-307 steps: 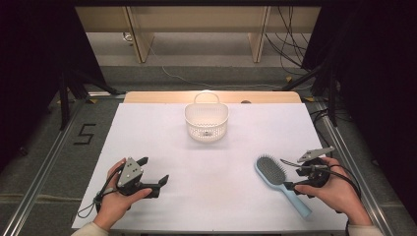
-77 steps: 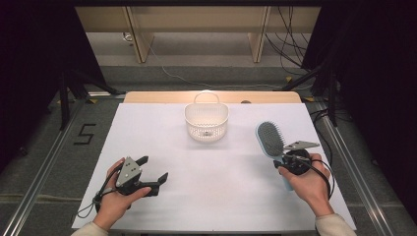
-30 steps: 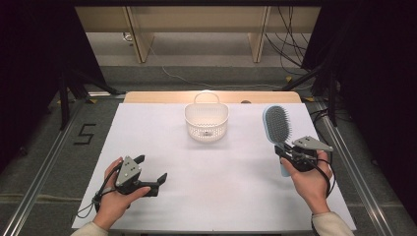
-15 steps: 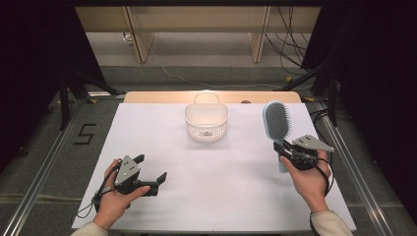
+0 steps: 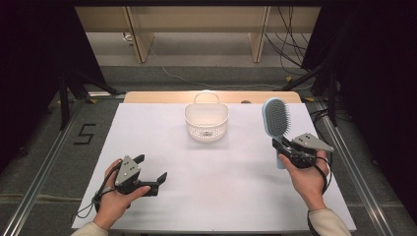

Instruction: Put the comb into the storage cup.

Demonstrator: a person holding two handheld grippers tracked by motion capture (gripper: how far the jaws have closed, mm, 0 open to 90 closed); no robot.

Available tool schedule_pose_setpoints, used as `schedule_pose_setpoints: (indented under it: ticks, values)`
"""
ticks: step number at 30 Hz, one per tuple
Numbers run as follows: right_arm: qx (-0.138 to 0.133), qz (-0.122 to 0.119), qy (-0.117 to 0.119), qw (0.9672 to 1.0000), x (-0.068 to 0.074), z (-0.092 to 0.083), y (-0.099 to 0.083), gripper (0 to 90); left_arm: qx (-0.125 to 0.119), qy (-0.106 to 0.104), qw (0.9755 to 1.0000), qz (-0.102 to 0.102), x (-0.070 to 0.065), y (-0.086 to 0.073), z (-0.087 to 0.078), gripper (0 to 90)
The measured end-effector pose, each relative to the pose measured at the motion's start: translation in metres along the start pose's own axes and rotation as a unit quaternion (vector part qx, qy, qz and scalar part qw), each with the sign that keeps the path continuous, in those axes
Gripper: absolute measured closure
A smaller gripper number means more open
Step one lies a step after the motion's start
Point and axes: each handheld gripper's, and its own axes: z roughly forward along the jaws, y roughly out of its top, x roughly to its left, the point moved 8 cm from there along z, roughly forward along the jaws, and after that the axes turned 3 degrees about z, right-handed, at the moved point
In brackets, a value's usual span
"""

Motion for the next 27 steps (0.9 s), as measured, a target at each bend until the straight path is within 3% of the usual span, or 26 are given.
schedule_pose_setpoints:
  ticks: [27]
  values:
    - [-0.032, 0.003, 0.003, 0.9995, 0.004, 0.007, 0.015, 70.4, -0.001, 0.0, 1.0, 0.004, 0.0, 0.0, 0.0, 1.1]
